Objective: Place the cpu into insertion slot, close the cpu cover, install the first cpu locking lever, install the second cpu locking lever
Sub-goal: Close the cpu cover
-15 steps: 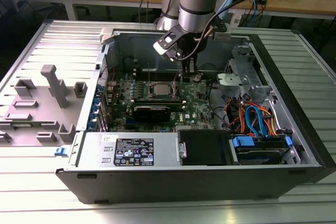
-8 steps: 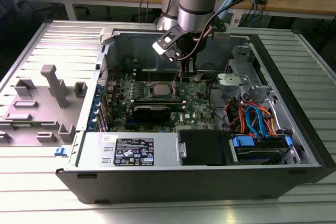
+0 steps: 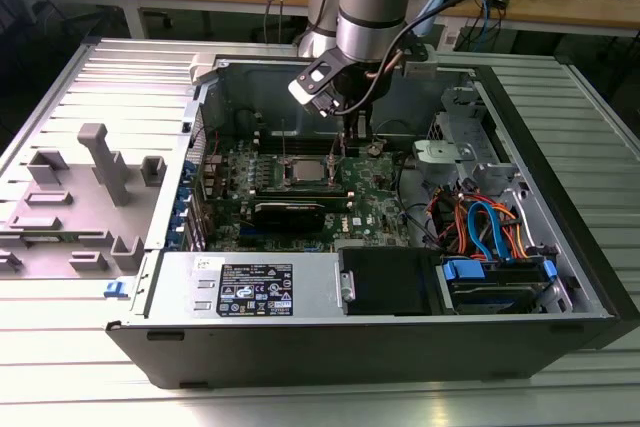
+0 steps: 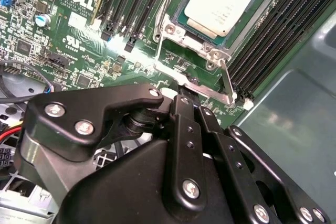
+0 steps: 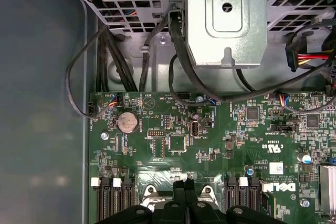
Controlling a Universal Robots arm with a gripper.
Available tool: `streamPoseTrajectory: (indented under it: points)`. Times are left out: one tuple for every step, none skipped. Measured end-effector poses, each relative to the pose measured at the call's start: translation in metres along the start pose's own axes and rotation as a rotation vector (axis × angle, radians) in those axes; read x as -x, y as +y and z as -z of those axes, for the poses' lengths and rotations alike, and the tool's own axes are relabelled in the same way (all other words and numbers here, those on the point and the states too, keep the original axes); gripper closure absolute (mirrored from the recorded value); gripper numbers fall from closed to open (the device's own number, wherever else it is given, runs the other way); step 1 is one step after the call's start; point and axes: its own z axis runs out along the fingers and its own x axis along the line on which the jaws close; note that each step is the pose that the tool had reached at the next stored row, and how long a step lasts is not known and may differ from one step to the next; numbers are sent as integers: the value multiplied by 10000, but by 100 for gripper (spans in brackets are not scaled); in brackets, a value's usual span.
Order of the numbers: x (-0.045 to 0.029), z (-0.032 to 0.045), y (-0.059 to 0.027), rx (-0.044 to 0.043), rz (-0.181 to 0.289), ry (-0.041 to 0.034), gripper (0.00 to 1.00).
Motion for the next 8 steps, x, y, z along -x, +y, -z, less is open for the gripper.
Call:
streamPoseTrajectory:
  points:
    - [0,-1,-2,0,0,0,89]
    - [0,-2,-5,0,-1,0,89]
    - [0,-2,-8,0,-2,0,89]
    - [0,-3,-11,0,-1,0,89]
    - [0,-3,-14,0,0,-1,89]
    - [0,-4,-23,0,-1,0,89]
    - [0,-5,-29,0,-1,0,89]
    - [0,-5,-34,0,0,0,89]
